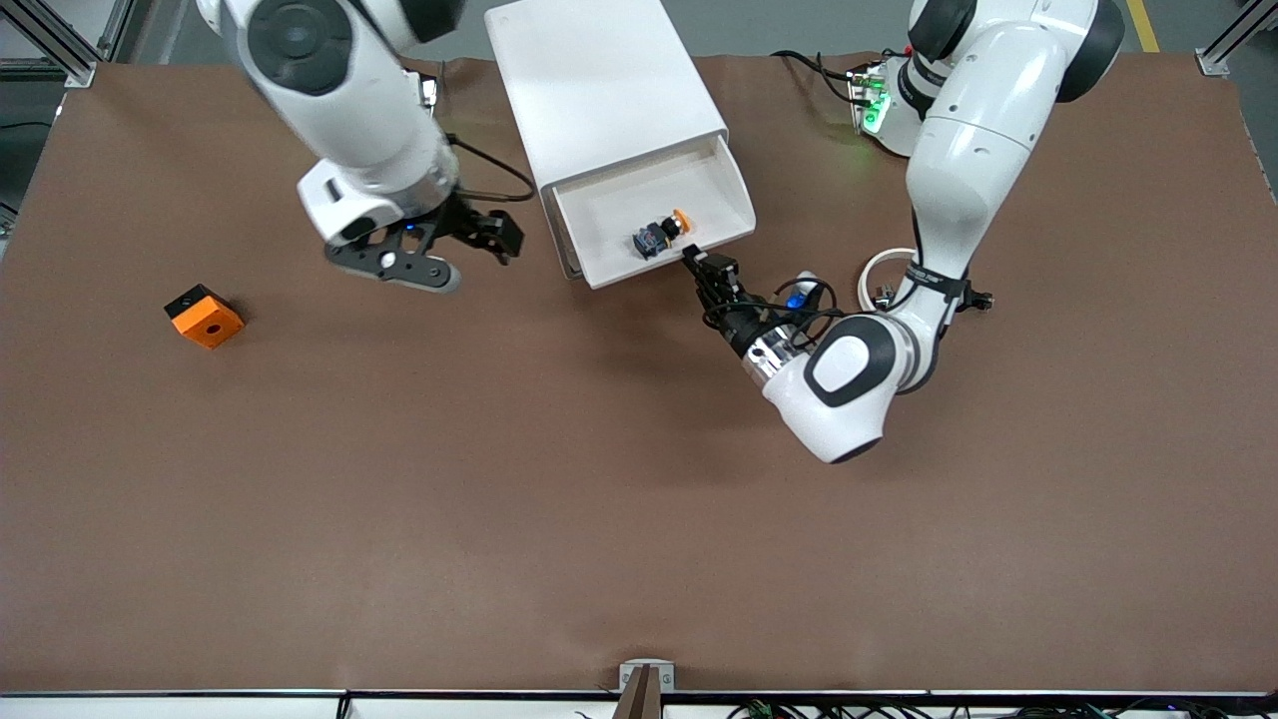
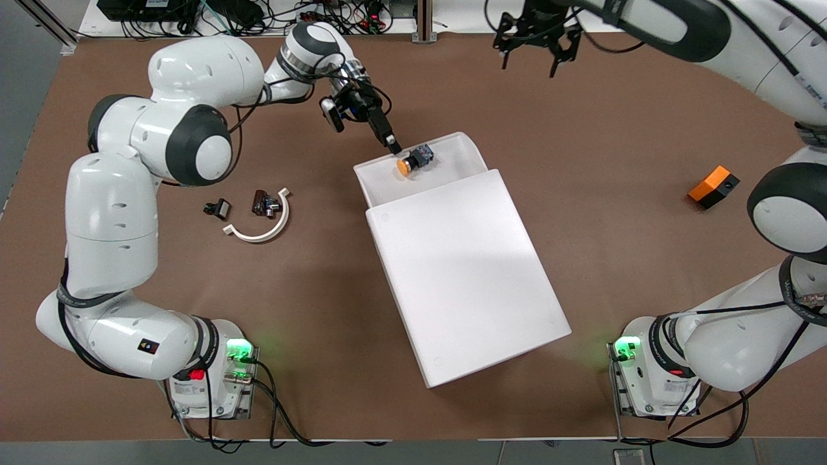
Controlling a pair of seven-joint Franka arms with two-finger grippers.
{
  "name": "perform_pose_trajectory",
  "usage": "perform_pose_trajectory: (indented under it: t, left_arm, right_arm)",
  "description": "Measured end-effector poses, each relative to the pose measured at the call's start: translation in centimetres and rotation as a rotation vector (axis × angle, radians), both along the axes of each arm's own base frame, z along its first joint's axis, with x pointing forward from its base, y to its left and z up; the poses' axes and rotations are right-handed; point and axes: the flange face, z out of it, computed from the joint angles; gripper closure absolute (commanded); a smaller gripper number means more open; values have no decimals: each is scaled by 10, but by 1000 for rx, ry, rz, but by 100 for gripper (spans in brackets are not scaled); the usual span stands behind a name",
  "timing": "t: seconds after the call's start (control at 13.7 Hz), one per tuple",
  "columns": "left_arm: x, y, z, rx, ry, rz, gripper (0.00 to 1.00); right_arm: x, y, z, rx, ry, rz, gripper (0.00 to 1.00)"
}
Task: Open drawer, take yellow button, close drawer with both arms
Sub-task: 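Pull the drawer open with the left gripper while the right gripper reaches in, then withdraw the left gripper while the right gripper grasps the orange button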
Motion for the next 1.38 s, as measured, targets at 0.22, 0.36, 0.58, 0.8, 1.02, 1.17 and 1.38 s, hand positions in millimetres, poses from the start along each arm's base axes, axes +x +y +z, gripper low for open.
perform_pose_trajectory:
  t: [0.22, 0.36, 0.58, 0.8, 1.02, 1.17, 1.38]
  left_arm:
    - [14, 13, 6, -4, -26, 35, 64]
    - [21, 17, 10, -16, -46, 45, 0]
    - [38, 35, 31, -41, -80, 64, 0]
    - [53, 48, 50, -55, -120, 88, 0]
    - [74, 76, 69, -74, -197, 126, 0]
    - [90, 107, 78, -108, -299, 144, 0]
    - [100, 148, 96, -135, -472, 96, 0]
  right_arm:
    - [-10, 34, -14, 27, 44, -231, 0]
    - [-14, 55, -25, 16, 51, -374, 0]
    - [-17, 89, -41, 25, 29, -511, 0]
    - [-12, 107, -53, 34, 18, -570, 0]
    - [-7, 118, -65, 24, 21, -635, 0]
    - [-12, 130, -79, 12, 26, -636, 0]
    - [-19, 149, -98, 10, 22, -616, 0]
